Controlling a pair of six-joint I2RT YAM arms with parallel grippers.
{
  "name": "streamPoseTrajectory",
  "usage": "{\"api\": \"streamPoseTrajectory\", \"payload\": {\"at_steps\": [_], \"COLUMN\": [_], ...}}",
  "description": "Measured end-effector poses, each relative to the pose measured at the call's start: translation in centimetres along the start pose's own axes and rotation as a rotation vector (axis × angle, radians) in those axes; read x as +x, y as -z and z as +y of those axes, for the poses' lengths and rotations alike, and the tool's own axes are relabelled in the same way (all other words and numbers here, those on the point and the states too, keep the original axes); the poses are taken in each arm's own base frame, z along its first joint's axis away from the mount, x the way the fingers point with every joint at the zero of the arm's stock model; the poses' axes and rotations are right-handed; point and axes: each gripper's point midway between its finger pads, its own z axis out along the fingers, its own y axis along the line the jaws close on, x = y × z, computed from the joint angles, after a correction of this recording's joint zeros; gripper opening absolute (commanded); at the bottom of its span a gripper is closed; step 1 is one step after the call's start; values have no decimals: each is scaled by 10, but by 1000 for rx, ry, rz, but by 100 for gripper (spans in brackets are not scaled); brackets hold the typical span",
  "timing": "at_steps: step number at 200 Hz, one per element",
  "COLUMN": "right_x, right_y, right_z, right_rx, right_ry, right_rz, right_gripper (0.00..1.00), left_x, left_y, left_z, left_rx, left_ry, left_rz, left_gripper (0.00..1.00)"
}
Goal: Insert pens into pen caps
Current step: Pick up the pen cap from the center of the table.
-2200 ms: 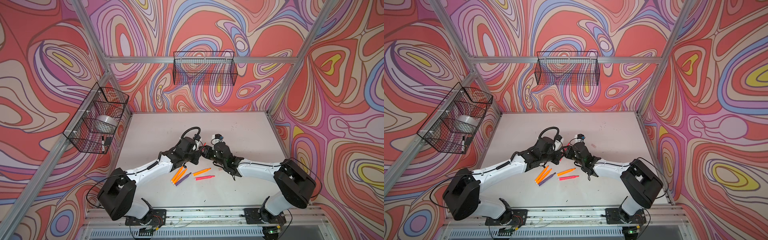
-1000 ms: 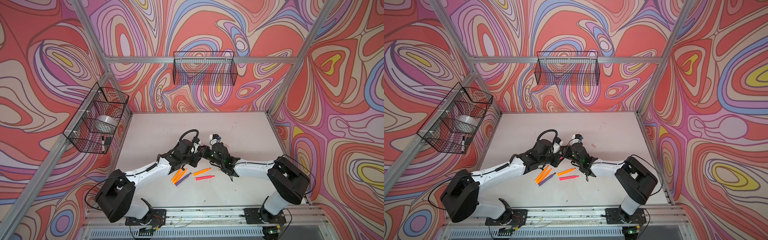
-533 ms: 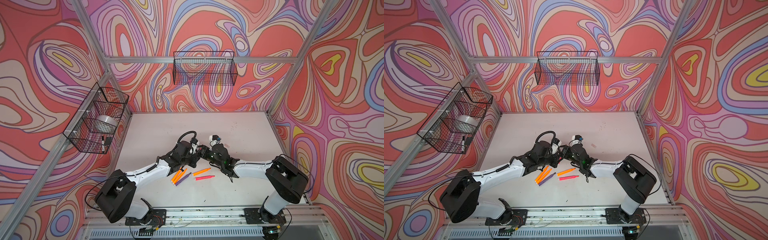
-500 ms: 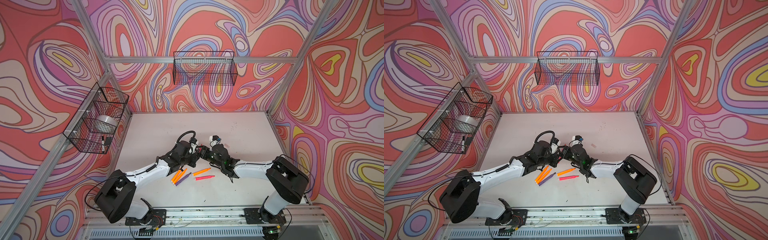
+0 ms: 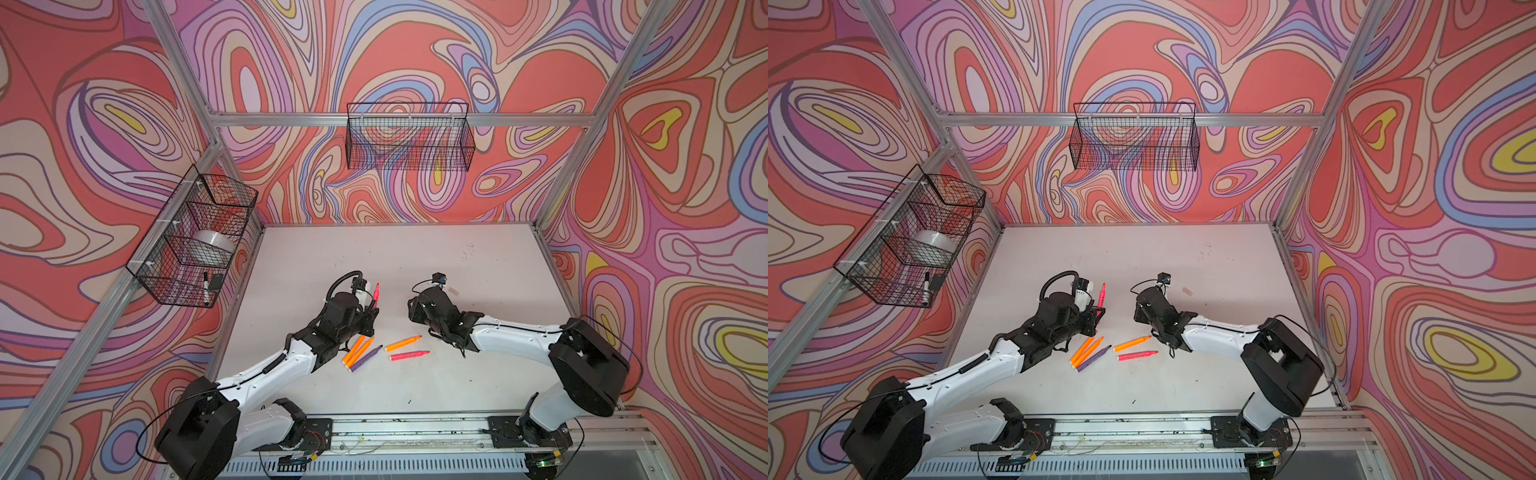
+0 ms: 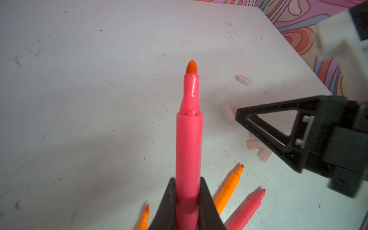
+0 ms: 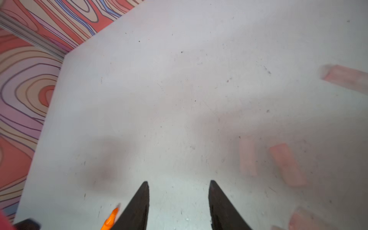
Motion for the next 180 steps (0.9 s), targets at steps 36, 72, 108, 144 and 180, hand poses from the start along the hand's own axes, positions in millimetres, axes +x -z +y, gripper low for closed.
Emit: {"api": "streamPoseTrajectory", "payload": {"at_steps": [36,72,108,144,180], "right_x": [6,16,25,25,21], "right_y": [-23,-34,-41,-44,-45], "right_z": [-12,-33,-47,-56,-62], "right_rx": [148,273,336,364,382], "right_ry": [107,191,238,249,253], "right_rz": [54,99,141,156,155], "right_gripper": [47,47,46,45,45], "left_x": [-3,-2,-5,0,14], "left_y": [6,7,6,5,3], "left_z": [-2,-5,-7,-6,-2], "left_rx": [14,31,39,49,45], "left_ry": [2,7,7,7,8], "left_rz": [-20,-15,-31,-40,-10], "left_gripper": [0,0,0,0,0]}}
